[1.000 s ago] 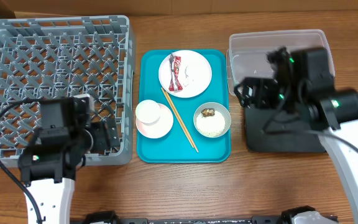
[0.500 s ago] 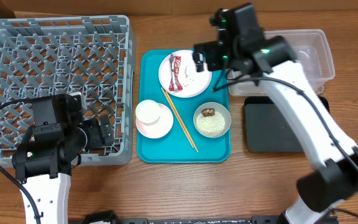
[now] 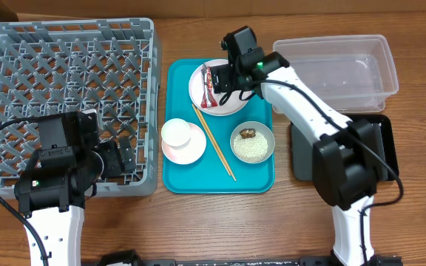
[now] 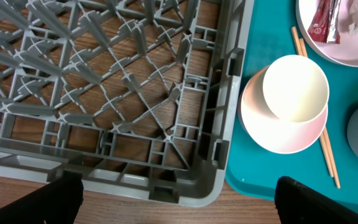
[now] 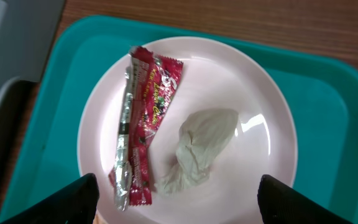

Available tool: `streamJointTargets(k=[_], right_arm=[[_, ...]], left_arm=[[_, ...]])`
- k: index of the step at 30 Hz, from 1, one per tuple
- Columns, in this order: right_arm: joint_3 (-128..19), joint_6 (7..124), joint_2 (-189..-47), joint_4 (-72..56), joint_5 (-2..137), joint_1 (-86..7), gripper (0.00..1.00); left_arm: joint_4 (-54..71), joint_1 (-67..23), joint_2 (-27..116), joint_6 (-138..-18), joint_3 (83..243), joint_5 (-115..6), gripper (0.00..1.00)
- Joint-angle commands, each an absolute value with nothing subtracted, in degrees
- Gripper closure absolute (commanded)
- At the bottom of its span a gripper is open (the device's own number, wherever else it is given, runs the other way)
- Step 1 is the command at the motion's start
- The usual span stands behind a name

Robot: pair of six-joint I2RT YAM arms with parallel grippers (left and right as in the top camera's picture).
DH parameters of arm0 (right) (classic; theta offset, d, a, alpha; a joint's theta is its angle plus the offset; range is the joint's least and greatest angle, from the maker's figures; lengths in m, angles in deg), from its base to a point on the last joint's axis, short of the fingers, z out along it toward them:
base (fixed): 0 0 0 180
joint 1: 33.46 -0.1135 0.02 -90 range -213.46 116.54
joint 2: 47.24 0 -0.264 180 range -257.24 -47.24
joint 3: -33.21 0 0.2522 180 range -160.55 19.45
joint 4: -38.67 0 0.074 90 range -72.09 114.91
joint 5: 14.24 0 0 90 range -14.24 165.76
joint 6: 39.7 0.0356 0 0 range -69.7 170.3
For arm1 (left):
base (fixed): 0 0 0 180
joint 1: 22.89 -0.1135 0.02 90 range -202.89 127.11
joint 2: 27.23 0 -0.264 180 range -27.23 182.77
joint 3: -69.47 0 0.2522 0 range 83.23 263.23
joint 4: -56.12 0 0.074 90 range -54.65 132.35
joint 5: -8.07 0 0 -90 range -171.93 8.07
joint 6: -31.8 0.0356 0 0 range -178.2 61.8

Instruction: Sort waste into correct bins and load items into the dishwasher

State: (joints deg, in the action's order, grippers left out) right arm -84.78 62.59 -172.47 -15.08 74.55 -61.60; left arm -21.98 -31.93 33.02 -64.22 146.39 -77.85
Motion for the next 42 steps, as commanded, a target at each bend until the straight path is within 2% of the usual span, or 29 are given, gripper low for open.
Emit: streamJointTargets(k=[1, 6, 9, 11, 15, 17, 26, 32, 35, 37, 39, 40, 41, 42], right_arm=[[-85.96, 64.1, -175.27, -14.03, 75.55, -62.38, 0.17], [-85.93, 66.52, -179.51, -12.61, 77.21, -62.43, 0.17], [-85.93, 66.9, -180.95, -11.67, 77.19, -62.49, 0.23], [-85.93, 66.87, -181.01, -11.37, 77.24, -62.56, 0.38], [-86.5, 66.85, -180.53, -11.89, 77.19, -62.65, 0.8], [-87.03, 66.87, -179.48, -13.09, 77.19, -62.65, 0.96], [-90.15, 67.18, -167.77, -21.68, 79.55, -60.0, 0.96], [-90.13, 77.19, -161.52, -30.29, 87.53, -54.17, 0.96], [-90.04, 78.76, -161.41, -33.18, 86.77, -51.21, 0.9], [-89.63, 78.85, -161.67, -33.97, 85.5, -49.75, 0.64], [-89.58, 78.85, -161.74, -33.35, 83.16, -48.59, 0.25], [-89.58, 78.83, -161.74, -32.13, 81.37, -48.13, 0.08], [-89.67, 78.83, -161.67, -30.93, 79.42, -47.87, 0.0], [-89.76, 78.81, -161.67, -29.66, 77.02, -47.72, 0.0]], left_arm=[[-21.94, -32.26, 33.26, -64.63, 147.77, -77.85, 0.0], [-21.94, -32.26, 33.26, -64.63, 147.79, -77.85, 0.0], [-21.92, -32.26, 33.26, -64.63, 147.79, -77.85, 0.0], [-21.94, -32.26, 33.26, -64.63, 147.77, -77.85, 0.0], [-21.92, -32.26, 33.26, -64.63, 147.79, -77.85, 0.0], [-21.92, -32.26, 33.26, -64.63, 147.79, -77.85, 0.0], [-21.89, -32.26, 33.26, -64.61, 147.79, -77.88, 0.0], [-21.87, -32.26, 33.26, -64.61, 147.79, -77.88, 0.0], [-21.85, -32.26, 33.3, -64.61, 147.79, -77.88, 0.0], [-21.83, -32.26, 33.41, -64.63, 147.79, -77.88, 0.0], [-21.85, -32.26, 33.43, -64.63, 147.77, -77.88, 0.0], [-21.85, -32.26, 33.43, -64.63, 147.77, -77.88, 0.0], [-21.87, -32.26, 33.43, -64.61, 147.77, -77.88, 0.0], [-21.85, -32.26, 33.43, -64.61, 147.77, -77.88, 0.0]])
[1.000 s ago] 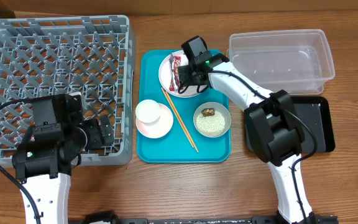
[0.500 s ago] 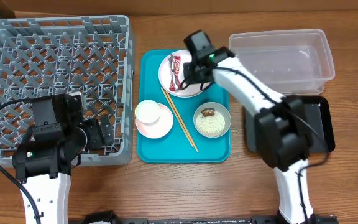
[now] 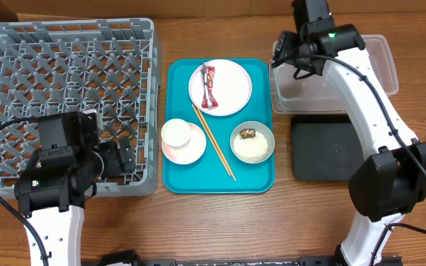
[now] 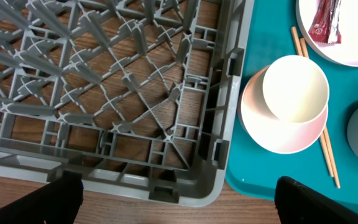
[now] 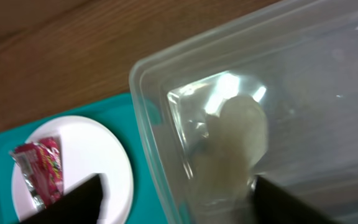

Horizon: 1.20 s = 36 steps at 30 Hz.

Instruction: Sort waste into correct bins and load items into the dishwasher

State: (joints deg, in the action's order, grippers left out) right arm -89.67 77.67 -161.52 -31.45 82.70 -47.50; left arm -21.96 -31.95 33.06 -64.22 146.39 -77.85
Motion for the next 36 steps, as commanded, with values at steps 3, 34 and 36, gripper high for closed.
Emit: streamJointTargets(k=[3, 34, 36], right_arm=[[-89.74, 76.62, -161.69, -24.74, 65.65, -47.78, 0.0], [-89.47, 76.05, -182.24, -12.61, 85.67, -69.66, 0.41], [-89.47, 76.05, -182.7, -12.46, 85.8, -69.6, 0.45]], left_arm=[[-21.85, -32.26, 33.43, -64.61, 147.77, -77.88, 0.0], [-22.11, -32.26, 33.43, -64.63, 147.77, -77.85, 0.0], [-22.16, -32.26, 33.43, -64.63, 147.77, -77.85, 0.0]])
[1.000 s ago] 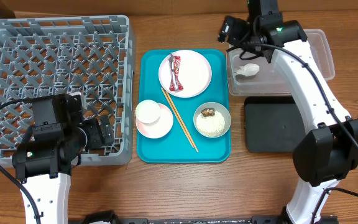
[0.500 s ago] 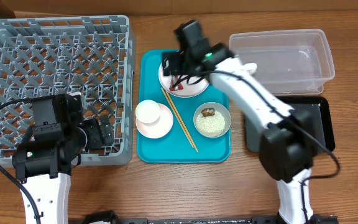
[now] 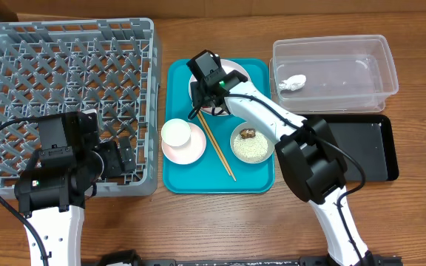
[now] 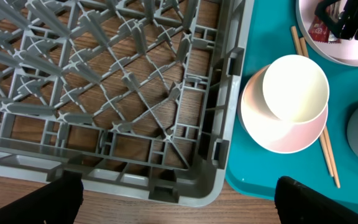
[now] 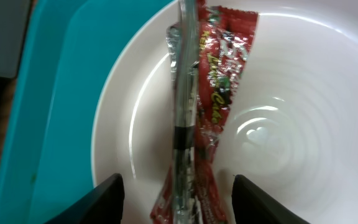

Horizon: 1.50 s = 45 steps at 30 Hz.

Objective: Sort waste into correct bins and load items into the dishwasher
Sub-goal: 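Return the right gripper to the plate and grasp the red wrapper, then carry the red wrapper to the clear bin and release it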

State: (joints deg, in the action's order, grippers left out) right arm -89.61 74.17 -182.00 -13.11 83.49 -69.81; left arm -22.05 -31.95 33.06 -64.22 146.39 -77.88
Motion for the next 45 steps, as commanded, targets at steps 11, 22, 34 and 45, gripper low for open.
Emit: streamJointTargets(k=[11, 22, 34, 45], right_arm=[[-86.72, 76.05, -182.83, -13.33, 84.69, -70.14, 0.65], [-91.55, 76.01, -179.61, -21.03, 84.78, -68.39, 0.96], [-94.92, 84.32, -166.48, -31.28, 86.9, -55.76, 0.96], [-94.81, 84.42, -165.69, -37.88, 76.65, -43.11, 0.52]], left_arm=[[-22.16, -32.26, 33.43, -64.63, 147.77, -77.85, 0.0], [-22.13, -32.26, 33.43, -64.61, 147.77, -77.88, 0.0], [-21.87, -32.26, 33.43, -64.63, 147.77, -77.88, 0.0], [-21.85, -32.26, 33.43, -64.63, 147.77, -77.85, 0.0]])
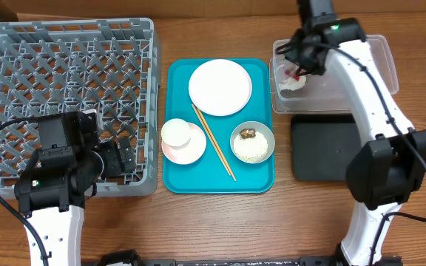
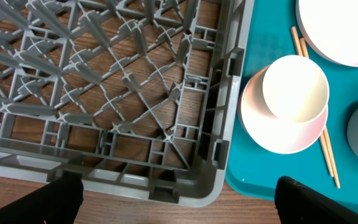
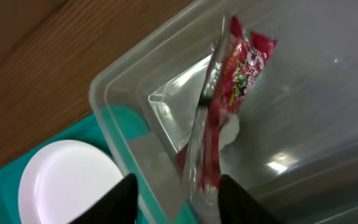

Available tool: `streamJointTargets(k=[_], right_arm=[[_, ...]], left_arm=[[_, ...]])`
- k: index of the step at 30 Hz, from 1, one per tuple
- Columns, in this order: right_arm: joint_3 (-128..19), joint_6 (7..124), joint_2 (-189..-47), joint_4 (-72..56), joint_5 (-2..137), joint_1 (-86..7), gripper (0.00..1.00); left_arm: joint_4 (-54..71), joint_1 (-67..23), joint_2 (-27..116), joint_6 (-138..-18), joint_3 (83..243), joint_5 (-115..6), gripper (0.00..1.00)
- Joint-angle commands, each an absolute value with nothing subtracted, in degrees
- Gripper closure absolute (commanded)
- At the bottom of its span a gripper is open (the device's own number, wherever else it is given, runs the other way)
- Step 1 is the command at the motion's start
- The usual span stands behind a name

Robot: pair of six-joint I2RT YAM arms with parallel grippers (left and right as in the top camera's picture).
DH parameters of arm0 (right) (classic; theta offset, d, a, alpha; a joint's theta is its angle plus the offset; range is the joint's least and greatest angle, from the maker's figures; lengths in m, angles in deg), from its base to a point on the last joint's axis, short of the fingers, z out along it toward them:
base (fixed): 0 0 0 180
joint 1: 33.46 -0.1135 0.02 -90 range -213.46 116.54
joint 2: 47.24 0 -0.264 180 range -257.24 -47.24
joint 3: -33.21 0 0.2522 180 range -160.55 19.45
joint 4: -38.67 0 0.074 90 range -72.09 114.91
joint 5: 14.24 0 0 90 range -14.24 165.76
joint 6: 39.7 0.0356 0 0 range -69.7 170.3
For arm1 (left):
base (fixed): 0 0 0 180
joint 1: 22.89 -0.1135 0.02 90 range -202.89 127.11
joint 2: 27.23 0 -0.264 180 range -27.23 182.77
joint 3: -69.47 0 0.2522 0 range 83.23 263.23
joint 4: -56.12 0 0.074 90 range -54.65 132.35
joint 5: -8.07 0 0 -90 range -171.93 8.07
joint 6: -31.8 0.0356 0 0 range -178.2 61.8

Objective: Sort waste into correct bins and load items into the dishwasher
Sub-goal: 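Carry the red wrapper to the clear bin and release it, then grasp the small bowl of rice with the right gripper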

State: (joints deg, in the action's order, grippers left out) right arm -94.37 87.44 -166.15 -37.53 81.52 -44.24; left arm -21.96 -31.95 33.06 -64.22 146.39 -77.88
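Note:
My right gripper (image 1: 299,66) hangs open over the left end of the clear plastic bin (image 1: 346,63). A red snack wrapper (image 3: 219,118) lies loose and blurred between its fingers, above a crumpled white tissue (image 1: 291,83) in the bin. On the teal tray (image 1: 220,181) are a bare white plate (image 1: 220,87), a white cup (image 2: 295,87) on a pink saucer (image 2: 272,138), chopsticks (image 1: 214,142) and a bowl of rice with a food scrap (image 1: 252,142). My left gripper (image 2: 179,202) stays open at the near right corner of the grey dish rack (image 1: 65,81).
A black flat bin (image 1: 324,148) lies in front of the clear bin, partly under my right arm. The rack fills the table's left side and its wall touches the tray's left edge.
My right gripper was around the red wrapper on the white plate; now it is over the clear bin with the wrapper loose between its fingers. The plate is bare. My left arm is unchanged.
The plate first held a red wrapper and a crumpled tissue, my right gripper open above them. Then the tissue was at the clear bin under that gripper. Then the gripper was back around the wrapper on the plate. Now the wrapper is at the bin too.

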Motion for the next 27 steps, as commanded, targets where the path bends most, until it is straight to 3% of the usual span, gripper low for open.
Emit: streamJointTargets(k=[1, 8, 17, 23, 27], right_arm=[[-94.85, 84.34, -165.1, -38.4, 75.99, -42.38, 0.51], [-94.85, 80.56, -158.39, -44.33, 74.85, -37.42, 0.49], [-91.35, 77.85, -152.66, -61.35, 74.55, -36.66, 0.49], [-75.25, 77.65, -140.18, -56.22, 73.17, -36.75, 0.49], [-63.22, 71.07, -131.14, -48.46, 67.55, -38.06, 0.48]], left_arm=[[-21.87, -32.26, 33.43, -64.63, 147.77, -77.88, 0.0], [-21.85, -32.26, 33.43, -64.63, 147.77, -77.85, 0.0], [-21.96, -32.26, 33.43, -64.63, 147.77, -77.88, 0.0], [-21.98, -32.26, 33.43, -64.63, 147.77, -77.85, 0.0], [-21.96, -32.26, 33.43, -64.63, 147.77, -77.85, 0.0]])
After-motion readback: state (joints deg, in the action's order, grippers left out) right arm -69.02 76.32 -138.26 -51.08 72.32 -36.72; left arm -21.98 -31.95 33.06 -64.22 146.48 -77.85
